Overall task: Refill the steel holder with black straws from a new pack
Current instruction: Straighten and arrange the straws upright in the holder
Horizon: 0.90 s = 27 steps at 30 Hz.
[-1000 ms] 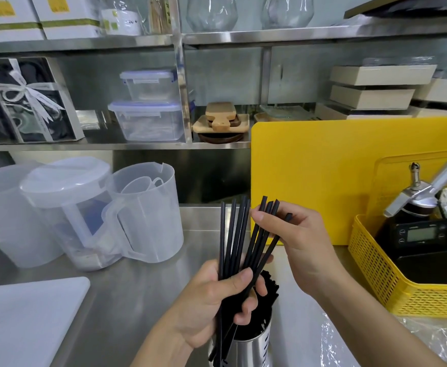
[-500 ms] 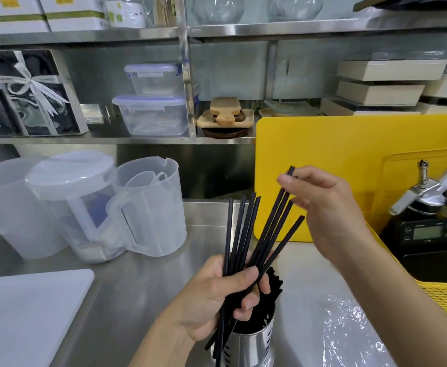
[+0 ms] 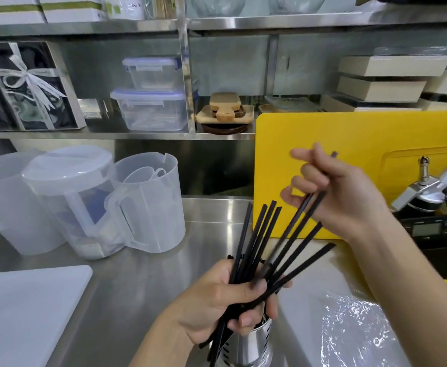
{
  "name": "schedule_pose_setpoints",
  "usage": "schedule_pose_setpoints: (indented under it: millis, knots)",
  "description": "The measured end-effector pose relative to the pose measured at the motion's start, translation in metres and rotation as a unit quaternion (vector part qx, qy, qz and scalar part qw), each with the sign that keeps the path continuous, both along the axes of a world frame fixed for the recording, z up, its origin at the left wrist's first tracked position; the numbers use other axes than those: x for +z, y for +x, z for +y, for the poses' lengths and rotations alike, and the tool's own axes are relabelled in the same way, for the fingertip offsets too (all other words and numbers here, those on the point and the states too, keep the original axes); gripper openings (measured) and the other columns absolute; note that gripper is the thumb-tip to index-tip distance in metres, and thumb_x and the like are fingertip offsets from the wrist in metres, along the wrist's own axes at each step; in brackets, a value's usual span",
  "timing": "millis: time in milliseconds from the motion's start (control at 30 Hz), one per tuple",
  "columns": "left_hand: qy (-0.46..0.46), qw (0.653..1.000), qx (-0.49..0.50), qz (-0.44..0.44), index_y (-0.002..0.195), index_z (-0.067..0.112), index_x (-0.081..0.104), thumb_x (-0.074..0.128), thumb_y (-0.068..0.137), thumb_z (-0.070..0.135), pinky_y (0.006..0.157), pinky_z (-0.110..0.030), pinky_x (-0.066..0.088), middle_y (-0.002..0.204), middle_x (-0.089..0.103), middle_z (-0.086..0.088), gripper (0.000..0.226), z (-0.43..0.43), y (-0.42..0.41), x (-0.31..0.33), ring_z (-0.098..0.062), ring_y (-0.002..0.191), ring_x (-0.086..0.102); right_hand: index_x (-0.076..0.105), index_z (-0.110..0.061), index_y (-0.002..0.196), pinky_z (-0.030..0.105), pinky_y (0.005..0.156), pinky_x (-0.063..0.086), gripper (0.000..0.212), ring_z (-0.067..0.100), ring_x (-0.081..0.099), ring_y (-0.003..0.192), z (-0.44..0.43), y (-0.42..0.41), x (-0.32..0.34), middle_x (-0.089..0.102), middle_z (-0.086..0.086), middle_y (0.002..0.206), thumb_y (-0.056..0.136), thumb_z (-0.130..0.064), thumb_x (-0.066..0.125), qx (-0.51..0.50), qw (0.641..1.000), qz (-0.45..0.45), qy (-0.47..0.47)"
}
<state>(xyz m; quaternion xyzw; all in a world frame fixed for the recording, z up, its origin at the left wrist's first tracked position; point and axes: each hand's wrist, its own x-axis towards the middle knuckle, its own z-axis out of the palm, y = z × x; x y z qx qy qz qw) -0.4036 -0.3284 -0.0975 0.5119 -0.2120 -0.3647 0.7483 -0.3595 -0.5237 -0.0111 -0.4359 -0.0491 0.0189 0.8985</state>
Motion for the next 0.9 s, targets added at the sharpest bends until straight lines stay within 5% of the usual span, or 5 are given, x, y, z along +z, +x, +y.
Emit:
schedule_pose_setpoints:
  millis: [167,300,433,633,900]
  knots:
    - [0.011,1.0,-0.02,-0.009,0.099,0.011,0.068,0.057,0.088,0.016,0.039,-0.016,0.025,0.068,0.064,0.001,0.016,0.011,0.0,-0.001,-0.002,0.043,0.045,0.063,-0.002,0.09,0.02,0.029,0.03,0.015,0.01,0.033,0.031,-0.053,0.014,0.013,0.036,-0.001,0.042,0.079,-0.012,0.063,0.03,0.939,-0.117,0.321]
    - [-0.022,0.998,-0.063,0.01,0.103,0.009,0.065,0.057,0.088,0.02,0.039,-0.016,0.024,0.067,0.062,0.004,0.021,0.008,0.002,-0.002,0.0,0.043,0.044,0.071,-0.018,0.072,0.013,0.033,0.026,0.02,0.0,0.031,0.036,-0.032,0.007,0.001,0.04,-0.01,0.043,0.057,-0.027,0.08,-0.005,0.988,-0.153,-0.03]
    - [-0.036,0.997,-0.074,0.007,0.103,0.007,0.065,0.063,0.085,0.024,0.039,-0.015,0.026,0.067,0.062,0.002,0.026,0.001,0.004,-0.002,-0.001,0.043,0.045,0.075,-0.011,0.065,0.012,0.037,0.025,0.037,0.004,0.032,0.034,0.002,-0.003,-0.028,0.044,0.011,0.053,0.041,-0.036,0.089,0.083,0.956,-0.116,-0.257]
    - [-0.035,0.998,-0.052,0.021,0.101,0.005,0.065,0.068,0.081,0.025,0.038,-0.014,0.027,0.067,0.061,0.0,0.029,0.009,0.004,-0.005,-0.001,0.042,0.045,0.072,-0.016,0.053,0.021,0.04,0.017,0.036,0.01,0.031,0.037,0.022,-0.005,-0.031,0.042,0.044,0.079,0.041,-0.046,0.087,0.143,0.927,-0.15,-0.314]
    - [-0.012,1.0,-0.026,0.005,0.109,0.005,0.063,0.062,0.085,0.021,0.04,-0.014,0.031,0.072,0.06,0.0,0.028,0.012,0.005,-0.004,-0.003,0.045,0.044,0.064,-0.003,0.052,0.018,0.038,0.021,0.023,0.007,0.032,0.04,0.019,0.001,-0.035,0.048,0.0,0.064,0.06,-0.02,0.078,0.106,0.947,-0.139,-0.271]
